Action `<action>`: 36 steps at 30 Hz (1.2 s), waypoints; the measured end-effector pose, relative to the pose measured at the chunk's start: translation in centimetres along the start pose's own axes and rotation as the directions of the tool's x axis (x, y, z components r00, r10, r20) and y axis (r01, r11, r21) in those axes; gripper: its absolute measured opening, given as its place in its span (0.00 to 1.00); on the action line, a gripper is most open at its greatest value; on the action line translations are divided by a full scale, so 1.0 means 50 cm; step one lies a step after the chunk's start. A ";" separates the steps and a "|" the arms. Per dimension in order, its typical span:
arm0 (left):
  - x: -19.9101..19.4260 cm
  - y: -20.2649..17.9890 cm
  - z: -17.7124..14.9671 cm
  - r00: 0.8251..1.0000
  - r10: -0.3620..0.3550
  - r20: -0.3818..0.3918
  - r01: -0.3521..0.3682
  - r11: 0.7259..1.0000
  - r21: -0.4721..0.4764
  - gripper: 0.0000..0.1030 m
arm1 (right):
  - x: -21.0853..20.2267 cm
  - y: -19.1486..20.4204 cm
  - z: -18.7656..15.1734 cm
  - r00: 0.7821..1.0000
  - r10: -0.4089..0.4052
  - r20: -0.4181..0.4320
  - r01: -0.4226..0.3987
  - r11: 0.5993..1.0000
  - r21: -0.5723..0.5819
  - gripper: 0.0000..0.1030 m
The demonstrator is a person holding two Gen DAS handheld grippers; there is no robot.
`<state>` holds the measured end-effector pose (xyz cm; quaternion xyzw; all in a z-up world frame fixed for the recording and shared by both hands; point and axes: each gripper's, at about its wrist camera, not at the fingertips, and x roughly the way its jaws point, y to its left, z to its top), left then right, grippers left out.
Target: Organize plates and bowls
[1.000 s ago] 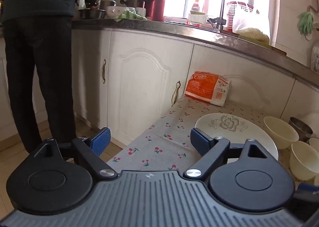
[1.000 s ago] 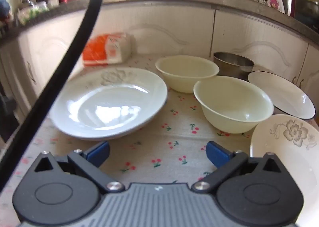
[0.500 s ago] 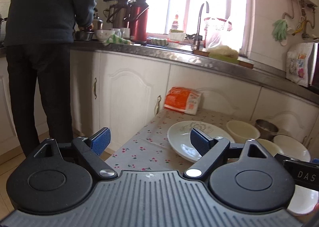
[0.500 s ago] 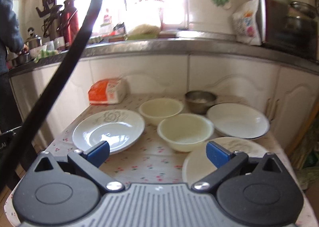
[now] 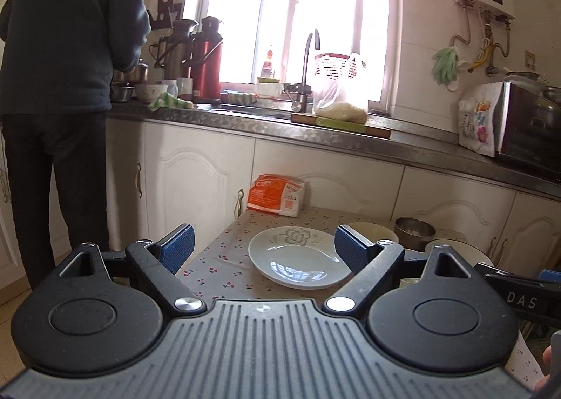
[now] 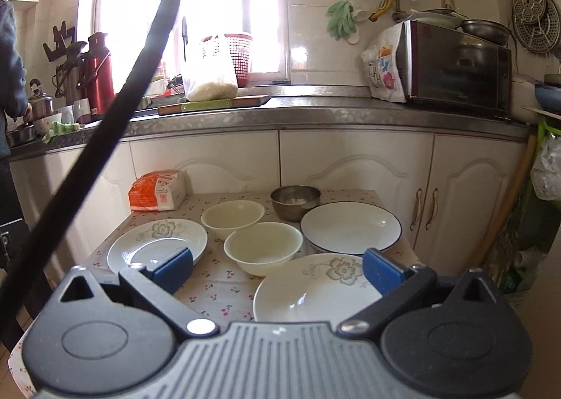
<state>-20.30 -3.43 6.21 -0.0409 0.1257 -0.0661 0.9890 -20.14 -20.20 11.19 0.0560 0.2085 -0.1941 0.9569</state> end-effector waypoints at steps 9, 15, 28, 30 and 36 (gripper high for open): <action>-0.066 -0.037 -0.002 0.999 -0.043 -0.003 0.043 0.999 0.022 1.00 | -0.043 -0.023 0.002 0.999 -0.016 0.040 0.016 1.000 -0.004 0.99; -0.082 -0.049 0.009 0.998 -0.066 -0.018 0.067 0.997 0.033 1.00 | -0.059 -0.037 0.000 0.999 -0.012 0.045 0.012 1.000 0.005 0.99; -0.037 -0.050 0.051 0.987 -0.105 -0.120 0.111 0.993 0.048 1.00 | -0.040 -0.063 -0.039 0.999 0.000 -0.055 0.003 0.999 0.038 0.99; -0.030 -0.053 0.047 0.985 -0.104 -0.137 0.112 0.992 0.052 1.00 | -0.029 -0.068 -0.052 0.996 0.003 -0.087 0.001 0.999 0.045 0.99; -0.015 -0.050 0.030 0.977 -0.106 -0.187 0.117 0.992 0.051 1.00 | -0.007 -0.074 -0.082 0.989 -0.001 -0.149 0.009 0.999 0.053 0.99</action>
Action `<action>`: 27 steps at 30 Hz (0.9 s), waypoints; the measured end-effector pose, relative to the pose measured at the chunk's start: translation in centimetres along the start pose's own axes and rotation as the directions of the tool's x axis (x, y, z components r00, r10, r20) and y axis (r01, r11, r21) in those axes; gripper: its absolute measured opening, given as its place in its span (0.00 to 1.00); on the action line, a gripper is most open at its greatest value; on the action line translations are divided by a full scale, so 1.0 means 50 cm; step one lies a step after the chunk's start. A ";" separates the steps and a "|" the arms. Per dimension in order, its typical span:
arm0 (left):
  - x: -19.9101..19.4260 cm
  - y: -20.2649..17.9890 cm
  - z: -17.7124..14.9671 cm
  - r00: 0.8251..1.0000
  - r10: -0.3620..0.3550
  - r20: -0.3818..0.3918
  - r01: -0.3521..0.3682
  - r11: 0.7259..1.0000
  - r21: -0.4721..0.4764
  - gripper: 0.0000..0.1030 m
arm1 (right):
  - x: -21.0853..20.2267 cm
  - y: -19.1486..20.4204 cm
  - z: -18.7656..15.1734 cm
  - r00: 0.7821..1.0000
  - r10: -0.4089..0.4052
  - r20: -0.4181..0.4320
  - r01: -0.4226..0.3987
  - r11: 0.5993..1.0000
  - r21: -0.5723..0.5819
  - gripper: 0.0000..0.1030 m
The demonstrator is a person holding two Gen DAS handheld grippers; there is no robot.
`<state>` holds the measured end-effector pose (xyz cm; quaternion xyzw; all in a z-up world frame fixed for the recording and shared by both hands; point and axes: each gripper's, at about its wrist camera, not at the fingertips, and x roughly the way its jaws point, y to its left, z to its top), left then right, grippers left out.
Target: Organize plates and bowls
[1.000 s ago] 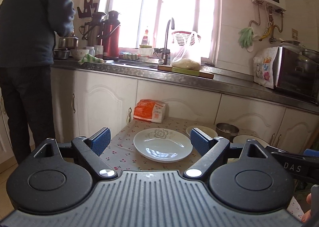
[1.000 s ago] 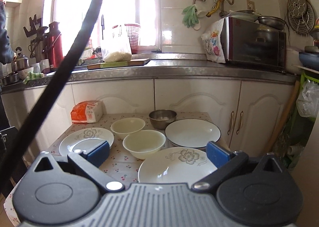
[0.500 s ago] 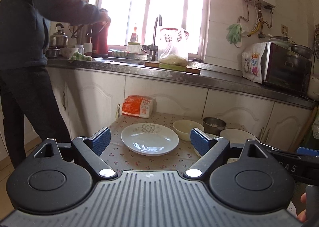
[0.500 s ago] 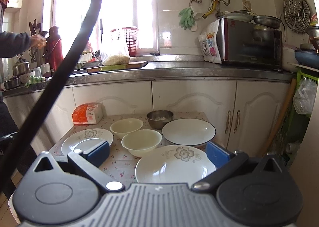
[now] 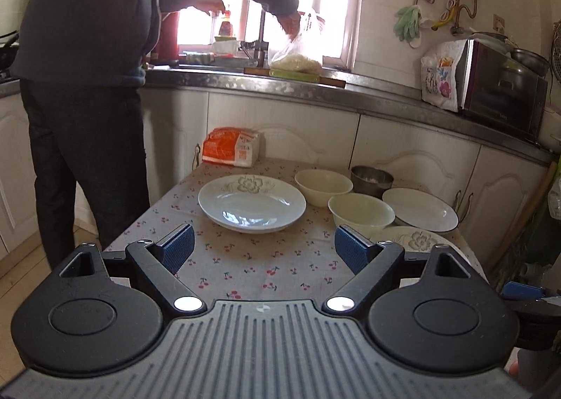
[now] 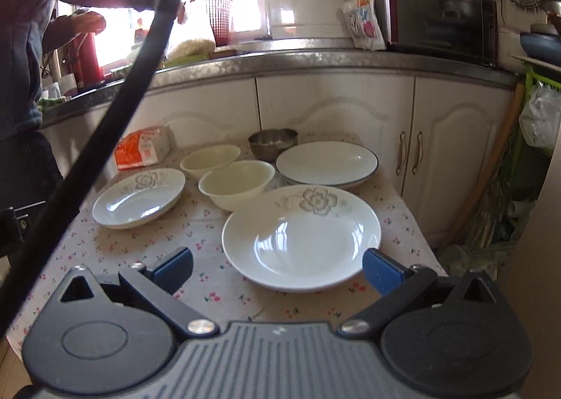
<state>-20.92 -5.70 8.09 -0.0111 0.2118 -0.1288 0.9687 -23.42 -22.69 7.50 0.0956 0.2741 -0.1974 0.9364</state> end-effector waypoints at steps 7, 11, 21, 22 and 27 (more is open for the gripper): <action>0.027 -0.005 -0.009 0.999 0.004 -0.046 -0.004 1.000 0.005 1.00 | 0.015 -0.004 -0.006 1.000 -0.003 -0.028 0.003 1.000 -0.002 0.99; 0.037 -0.004 -0.012 0.998 0.007 -0.060 -0.006 1.000 0.005 1.00 | 0.023 -0.006 -0.009 0.999 0.003 -0.042 -0.003 1.000 -0.005 0.99; 0.048 -0.010 -0.015 0.997 0.012 -0.075 -0.013 1.000 -0.003 1.00 | 0.024 -0.009 -0.007 0.999 0.026 -0.035 -0.026 1.000 0.006 0.99; 0.048 -0.010 -0.016 0.997 0.012 -0.076 -0.012 1.000 -0.004 1.00 | 0.024 -0.011 -0.007 0.999 0.029 -0.033 -0.029 1.000 0.009 0.99; 0.054 -0.019 -0.017 0.996 0.017 -0.082 -0.018 1.000 -0.001 1.00 | 0.024 -0.012 -0.005 0.999 0.042 -0.027 -0.041 0.999 0.015 0.99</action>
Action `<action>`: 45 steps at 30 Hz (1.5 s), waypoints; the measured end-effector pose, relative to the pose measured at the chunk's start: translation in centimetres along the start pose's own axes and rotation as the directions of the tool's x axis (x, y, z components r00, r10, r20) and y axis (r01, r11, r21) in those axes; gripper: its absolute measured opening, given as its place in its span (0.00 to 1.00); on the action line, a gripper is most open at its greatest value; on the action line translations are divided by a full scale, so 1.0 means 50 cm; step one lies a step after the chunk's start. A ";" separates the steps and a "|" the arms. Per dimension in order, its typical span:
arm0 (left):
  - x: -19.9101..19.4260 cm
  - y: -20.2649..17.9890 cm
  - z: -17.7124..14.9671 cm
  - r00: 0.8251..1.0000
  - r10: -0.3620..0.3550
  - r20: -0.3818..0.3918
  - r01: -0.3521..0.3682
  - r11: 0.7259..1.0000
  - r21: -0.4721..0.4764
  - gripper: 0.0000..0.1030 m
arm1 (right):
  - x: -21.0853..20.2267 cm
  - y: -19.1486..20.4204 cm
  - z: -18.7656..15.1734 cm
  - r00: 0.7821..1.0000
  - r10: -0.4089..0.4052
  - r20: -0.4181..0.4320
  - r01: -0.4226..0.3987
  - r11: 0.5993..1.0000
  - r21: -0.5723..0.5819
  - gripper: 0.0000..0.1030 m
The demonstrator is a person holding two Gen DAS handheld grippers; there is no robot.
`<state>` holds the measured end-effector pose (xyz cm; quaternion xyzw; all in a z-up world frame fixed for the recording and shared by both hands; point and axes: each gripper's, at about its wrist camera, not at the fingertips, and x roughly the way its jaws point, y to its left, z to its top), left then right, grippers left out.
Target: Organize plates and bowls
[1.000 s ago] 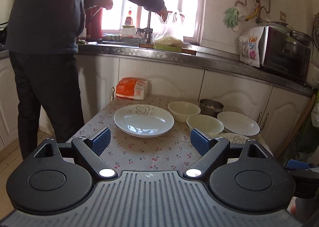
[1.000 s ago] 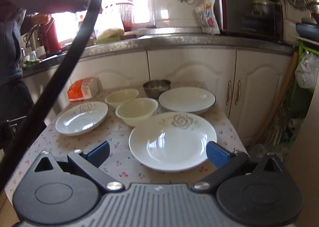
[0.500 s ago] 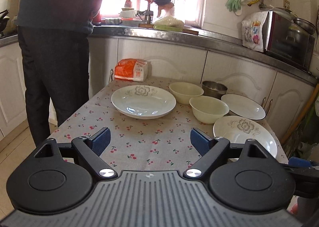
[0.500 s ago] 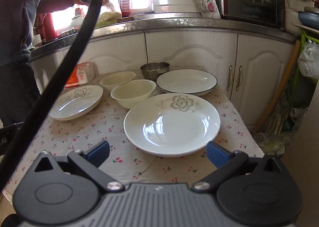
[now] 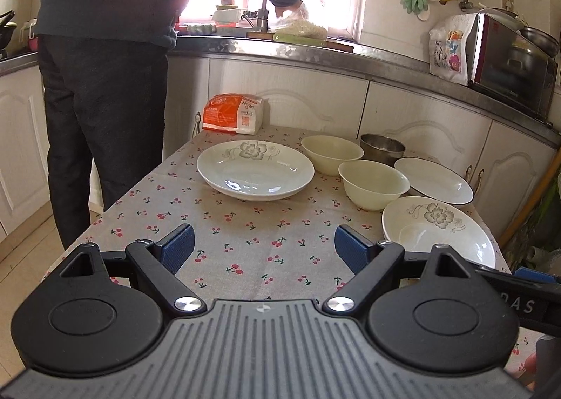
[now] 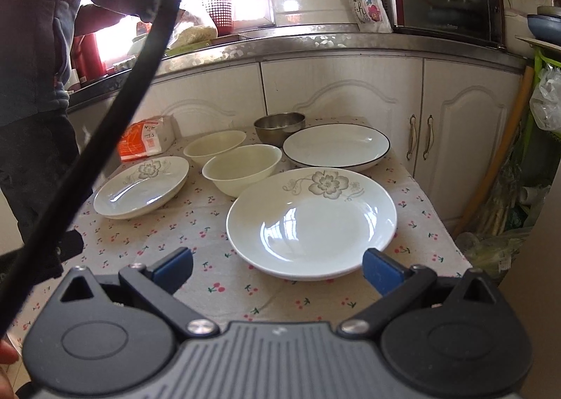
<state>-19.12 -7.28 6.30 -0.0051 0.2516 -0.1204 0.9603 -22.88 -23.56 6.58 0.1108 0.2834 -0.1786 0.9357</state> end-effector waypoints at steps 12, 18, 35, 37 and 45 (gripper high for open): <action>0.027 -0.015 -0.003 1.000 -0.005 -0.021 0.005 1.000 0.001 1.00 | -0.002 -0.017 0.003 0.998 0.036 0.046 -0.038 0.999 0.032 0.99; 0.054 -0.025 -0.006 0.998 -0.030 -0.047 0.030 1.000 0.003 1.00 | 0.007 -0.049 0.008 0.997 0.041 0.068 -0.046 0.996 0.076 0.99; 0.180 -0.110 -0.014 0.957 -0.279 -0.081 0.274 0.959 -0.068 1.00 | 0.089 -0.209 0.009 0.992 0.047 0.121 -0.078 0.961 0.264 0.96; 0.195 -0.131 -0.015 0.947 -0.309 -0.083 0.305 0.950 -0.059 1.00 | 0.099 -0.222 0.009 0.990 0.059 0.126 -0.092 0.956 0.279 0.94; 0.245 -0.181 -0.011 0.920 -0.382 -0.084 0.379 0.924 -0.051 0.97 | 0.133 -0.261 0.022 0.984 0.089 0.152 -0.135 0.936 0.326 0.88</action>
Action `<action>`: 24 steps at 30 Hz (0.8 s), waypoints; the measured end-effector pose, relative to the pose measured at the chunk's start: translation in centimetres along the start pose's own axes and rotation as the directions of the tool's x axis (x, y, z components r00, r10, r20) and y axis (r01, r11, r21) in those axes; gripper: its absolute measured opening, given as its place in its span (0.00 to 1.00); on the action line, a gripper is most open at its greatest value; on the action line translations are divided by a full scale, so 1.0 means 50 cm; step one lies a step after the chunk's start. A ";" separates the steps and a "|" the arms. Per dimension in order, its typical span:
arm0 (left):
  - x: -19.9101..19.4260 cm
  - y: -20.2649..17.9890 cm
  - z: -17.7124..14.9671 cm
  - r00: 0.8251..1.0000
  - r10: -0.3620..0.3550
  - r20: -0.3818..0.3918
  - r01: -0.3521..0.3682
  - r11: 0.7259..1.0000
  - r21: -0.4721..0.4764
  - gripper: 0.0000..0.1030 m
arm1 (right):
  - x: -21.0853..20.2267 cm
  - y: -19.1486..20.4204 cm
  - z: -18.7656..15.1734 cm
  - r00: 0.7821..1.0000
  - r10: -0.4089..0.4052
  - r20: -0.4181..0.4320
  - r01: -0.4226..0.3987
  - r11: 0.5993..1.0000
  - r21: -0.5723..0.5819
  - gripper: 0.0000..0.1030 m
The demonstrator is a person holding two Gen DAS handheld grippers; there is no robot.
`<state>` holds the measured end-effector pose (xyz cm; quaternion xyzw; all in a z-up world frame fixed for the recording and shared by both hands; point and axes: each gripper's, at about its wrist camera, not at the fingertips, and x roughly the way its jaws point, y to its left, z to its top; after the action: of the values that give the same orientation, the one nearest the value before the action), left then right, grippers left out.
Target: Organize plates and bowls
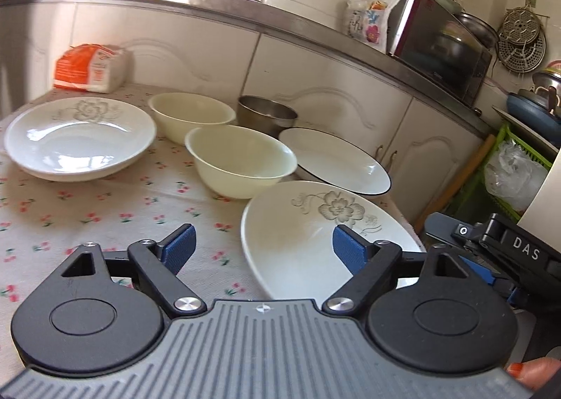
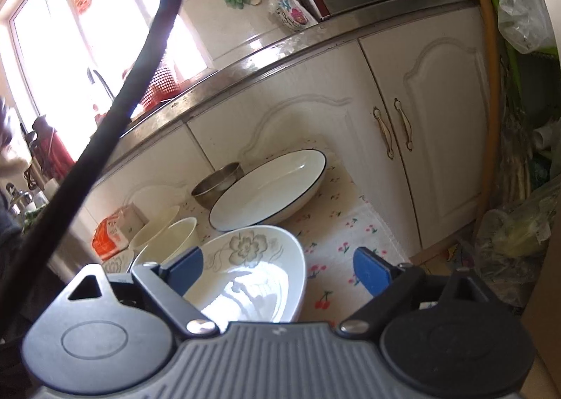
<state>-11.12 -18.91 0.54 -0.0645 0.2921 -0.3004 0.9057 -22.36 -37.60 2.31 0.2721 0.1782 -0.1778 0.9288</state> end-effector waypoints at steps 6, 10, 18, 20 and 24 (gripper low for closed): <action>0.022 0.005 0.002 0.999 -0.025 -0.021 0.024 0.999 -0.023 0.70 | 0.035 -0.013 0.004 0.998 0.046 -0.031 -0.045 0.998 0.037 0.78; 0.044 0.005 -0.001 0.999 -0.032 -0.033 0.031 0.999 -0.029 0.57 | 0.056 -0.018 0.003 0.997 0.065 -0.051 -0.062 0.997 0.050 0.76; 0.052 0.011 -0.005 0.997 -0.054 -0.057 0.051 0.997 -0.063 0.39 | 0.092 -0.023 0.006 0.986 0.141 -0.089 -0.131 0.985 0.108 0.76; 0.051 0.012 -0.004 0.997 -0.055 -0.057 0.051 0.996 -0.069 0.37 | 0.098 -0.023 0.005 0.983 0.150 -0.104 -0.137 0.983 0.119 0.76; 0.049 0.010 -0.004 0.997 -0.049 -0.058 0.046 0.997 -0.065 0.36 | 0.097 -0.010 0.003 0.981 0.161 -0.108 -0.150 0.984 0.099 0.81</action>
<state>-9.37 -19.93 -0.97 -0.0915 0.3267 -0.3141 0.8867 -18.29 -39.23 0.12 0.3367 0.2018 -0.0964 0.9147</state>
